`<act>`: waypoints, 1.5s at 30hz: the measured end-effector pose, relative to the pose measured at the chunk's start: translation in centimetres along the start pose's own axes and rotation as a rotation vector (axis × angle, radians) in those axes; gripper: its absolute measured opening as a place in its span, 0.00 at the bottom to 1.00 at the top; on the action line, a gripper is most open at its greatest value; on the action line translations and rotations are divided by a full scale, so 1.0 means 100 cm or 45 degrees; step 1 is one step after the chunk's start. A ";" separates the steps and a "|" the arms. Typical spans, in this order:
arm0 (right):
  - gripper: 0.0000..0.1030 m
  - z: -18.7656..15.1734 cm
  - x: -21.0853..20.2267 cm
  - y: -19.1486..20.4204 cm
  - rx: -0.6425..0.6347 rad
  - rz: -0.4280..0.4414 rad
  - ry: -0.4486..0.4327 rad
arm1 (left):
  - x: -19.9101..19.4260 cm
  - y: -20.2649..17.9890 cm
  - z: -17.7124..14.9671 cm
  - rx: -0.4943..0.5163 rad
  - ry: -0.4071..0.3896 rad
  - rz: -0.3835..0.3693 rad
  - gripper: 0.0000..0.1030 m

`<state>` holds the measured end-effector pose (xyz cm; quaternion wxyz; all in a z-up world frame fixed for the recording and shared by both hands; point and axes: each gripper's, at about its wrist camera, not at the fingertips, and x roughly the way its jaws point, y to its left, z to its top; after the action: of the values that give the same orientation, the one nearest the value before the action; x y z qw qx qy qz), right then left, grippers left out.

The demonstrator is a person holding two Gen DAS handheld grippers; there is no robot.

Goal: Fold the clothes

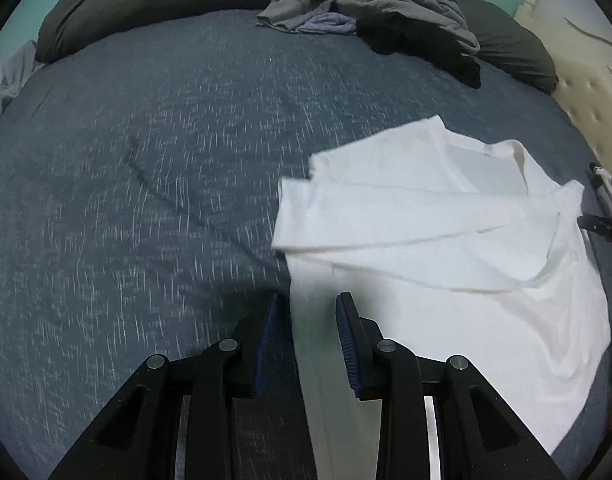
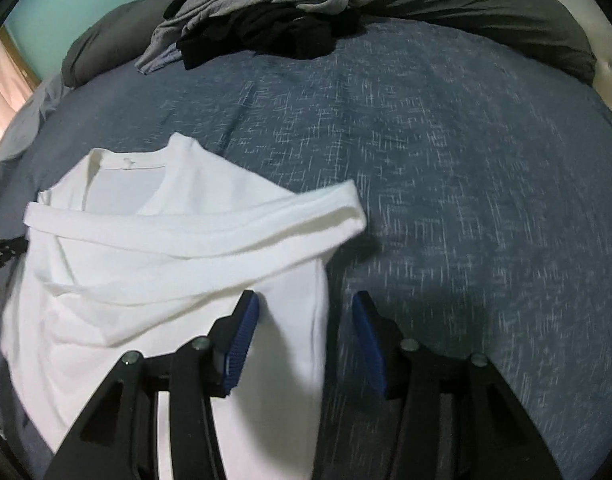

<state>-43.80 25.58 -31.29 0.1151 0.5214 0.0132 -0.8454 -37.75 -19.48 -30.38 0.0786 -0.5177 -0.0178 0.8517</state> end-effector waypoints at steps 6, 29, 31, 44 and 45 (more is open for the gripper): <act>0.41 0.020 0.013 -0.002 0.021 -0.009 -0.057 | 0.005 0.006 0.020 -0.007 -0.031 0.015 0.29; 0.14 0.037 0.009 -0.040 0.279 0.153 -0.212 | 0.005 0.042 0.050 -0.185 -0.149 -0.151 0.29; 0.16 0.041 0.008 -0.035 0.244 0.148 -0.212 | 0.006 0.041 0.052 -0.193 -0.156 -0.175 0.29; 0.06 0.046 0.021 -0.022 0.139 0.214 -0.208 | 0.028 0.025 0.068 -0.188 -0.167 -0.238 0.13; 0.05 0.045 0.017 -0.022 0.135 0.207 -0.229 | 0.026 0.024 0.068 -0.185 -0.173 -0.234 0.10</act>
<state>-49.01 26.81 -30.97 0.1563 0.4481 -0.0840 -0.8762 -45.20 -21.11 -29.84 0.1174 -0.4594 -0.1321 0.8705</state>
